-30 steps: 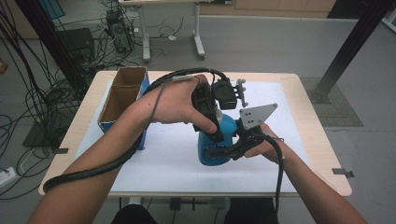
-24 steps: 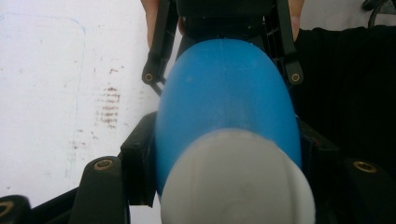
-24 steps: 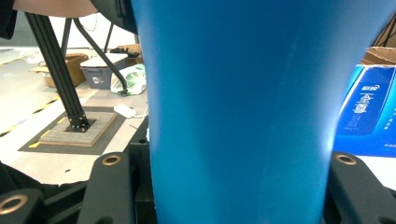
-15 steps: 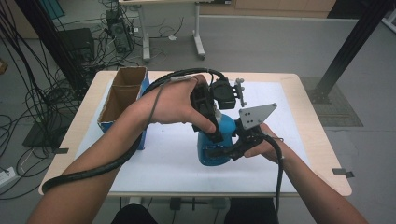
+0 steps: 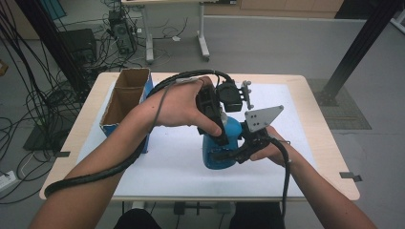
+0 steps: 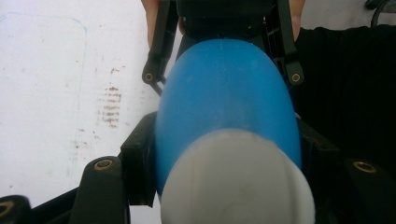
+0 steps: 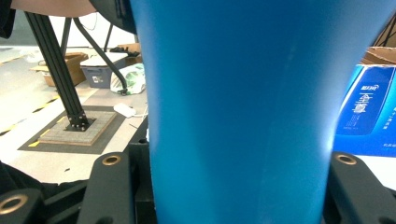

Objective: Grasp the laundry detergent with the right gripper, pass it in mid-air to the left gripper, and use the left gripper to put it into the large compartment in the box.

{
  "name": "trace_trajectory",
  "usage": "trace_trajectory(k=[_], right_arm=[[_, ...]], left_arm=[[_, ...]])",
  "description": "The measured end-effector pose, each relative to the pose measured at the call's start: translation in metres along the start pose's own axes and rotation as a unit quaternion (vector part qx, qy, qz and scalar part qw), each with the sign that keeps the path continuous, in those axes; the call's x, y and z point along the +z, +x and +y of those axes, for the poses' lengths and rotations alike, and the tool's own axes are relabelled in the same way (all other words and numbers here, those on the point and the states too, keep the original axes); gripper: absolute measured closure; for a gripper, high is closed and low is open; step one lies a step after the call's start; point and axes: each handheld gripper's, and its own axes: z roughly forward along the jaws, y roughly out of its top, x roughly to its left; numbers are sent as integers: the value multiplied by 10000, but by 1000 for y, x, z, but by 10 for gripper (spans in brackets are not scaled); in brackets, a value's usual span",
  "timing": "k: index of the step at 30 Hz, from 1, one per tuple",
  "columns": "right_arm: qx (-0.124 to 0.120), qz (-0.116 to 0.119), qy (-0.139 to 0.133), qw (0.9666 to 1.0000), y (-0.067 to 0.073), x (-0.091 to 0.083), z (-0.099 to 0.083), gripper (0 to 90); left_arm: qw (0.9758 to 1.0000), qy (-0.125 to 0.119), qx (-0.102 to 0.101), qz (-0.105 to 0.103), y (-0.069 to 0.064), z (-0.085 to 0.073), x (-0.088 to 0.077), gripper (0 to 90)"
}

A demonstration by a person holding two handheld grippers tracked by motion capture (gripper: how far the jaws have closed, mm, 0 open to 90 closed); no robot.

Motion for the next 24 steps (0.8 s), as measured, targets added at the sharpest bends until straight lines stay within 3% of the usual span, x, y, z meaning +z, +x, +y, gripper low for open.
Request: trace_trajectory(k=[24], right_arm=[[-26, -11, 13, 10000, -3, 0, 0, 438]], left_arm=[[10000, 34, -42, 57, 1, 1, 1, 380]])
